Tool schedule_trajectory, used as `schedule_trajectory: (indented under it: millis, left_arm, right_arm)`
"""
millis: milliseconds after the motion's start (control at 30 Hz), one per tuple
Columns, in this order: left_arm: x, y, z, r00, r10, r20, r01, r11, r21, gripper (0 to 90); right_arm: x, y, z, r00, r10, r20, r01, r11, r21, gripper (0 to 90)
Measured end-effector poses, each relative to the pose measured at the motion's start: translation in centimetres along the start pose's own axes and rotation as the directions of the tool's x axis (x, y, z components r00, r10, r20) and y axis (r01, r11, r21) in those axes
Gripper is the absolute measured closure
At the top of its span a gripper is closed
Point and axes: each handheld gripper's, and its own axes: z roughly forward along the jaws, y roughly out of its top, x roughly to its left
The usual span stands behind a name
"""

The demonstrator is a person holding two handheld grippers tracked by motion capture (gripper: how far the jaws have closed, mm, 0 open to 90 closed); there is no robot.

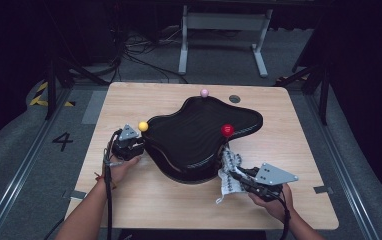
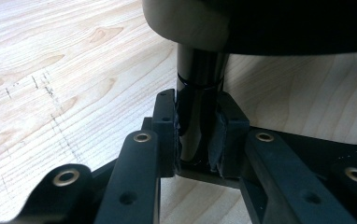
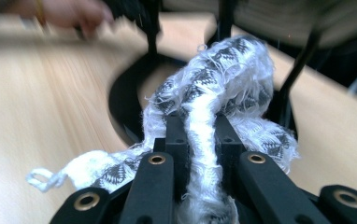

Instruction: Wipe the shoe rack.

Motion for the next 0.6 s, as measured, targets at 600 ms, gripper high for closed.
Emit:
schedule_trajectory:
  millis: [600]
  left_arm:
    - [-0.1,-0.1,0.0,0.9998,-0.001,0.02,0.001,1.0,-0.007,74.4]
  right_arm:
    - [0.7,2.9,1.8,0.9931,-0.071,0.093,0.075,0.997,-0.035,80.8]
